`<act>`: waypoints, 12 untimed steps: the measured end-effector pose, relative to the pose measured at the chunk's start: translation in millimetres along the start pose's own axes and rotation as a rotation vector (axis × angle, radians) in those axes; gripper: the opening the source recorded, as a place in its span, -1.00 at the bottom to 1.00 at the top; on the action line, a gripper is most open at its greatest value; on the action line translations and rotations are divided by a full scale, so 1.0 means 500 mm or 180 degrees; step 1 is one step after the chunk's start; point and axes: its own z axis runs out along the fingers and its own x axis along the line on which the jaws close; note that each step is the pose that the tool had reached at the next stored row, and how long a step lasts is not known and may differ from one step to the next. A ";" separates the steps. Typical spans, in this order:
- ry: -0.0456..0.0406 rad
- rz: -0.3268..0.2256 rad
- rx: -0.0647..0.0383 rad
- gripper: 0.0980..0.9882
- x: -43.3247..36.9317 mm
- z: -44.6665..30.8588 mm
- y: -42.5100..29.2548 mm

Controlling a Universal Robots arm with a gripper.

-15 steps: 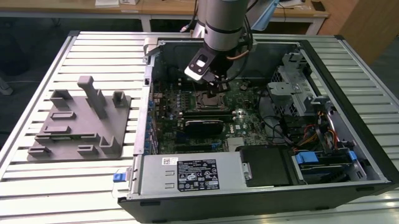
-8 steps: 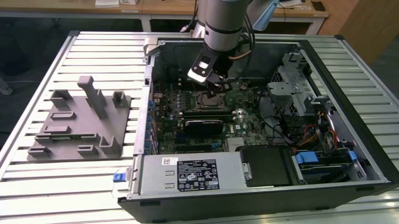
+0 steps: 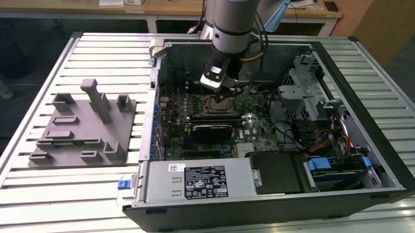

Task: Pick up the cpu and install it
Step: 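Close the cpu cover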

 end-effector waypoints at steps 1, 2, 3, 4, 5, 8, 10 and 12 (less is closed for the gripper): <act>0.0000 -0.0058 0.0001 -0.98 0.000 0.000 0.000; -0.0001 -0.0114 0.0003 -0.98 0.000 0.001 0.000; -0.0002 -0.0176 0.0005 -0.98 0.000 0.001 0.000; -0.0002 -0.0232 0.0007 -0.98 0.000 0.001 0.000; -0.0003 -0.0290 0.0008 -0.98 0.000 0.002 0.000; -0.0005 -0.0463 0.0013 -0.98 0.000 0.003 0.000; -0.0006 -0.0578 0.0017 -0.98 0.000 0.003 0.000; -0.0007 -0.0697 0.0020 -0.98 0.000 0.004 0.000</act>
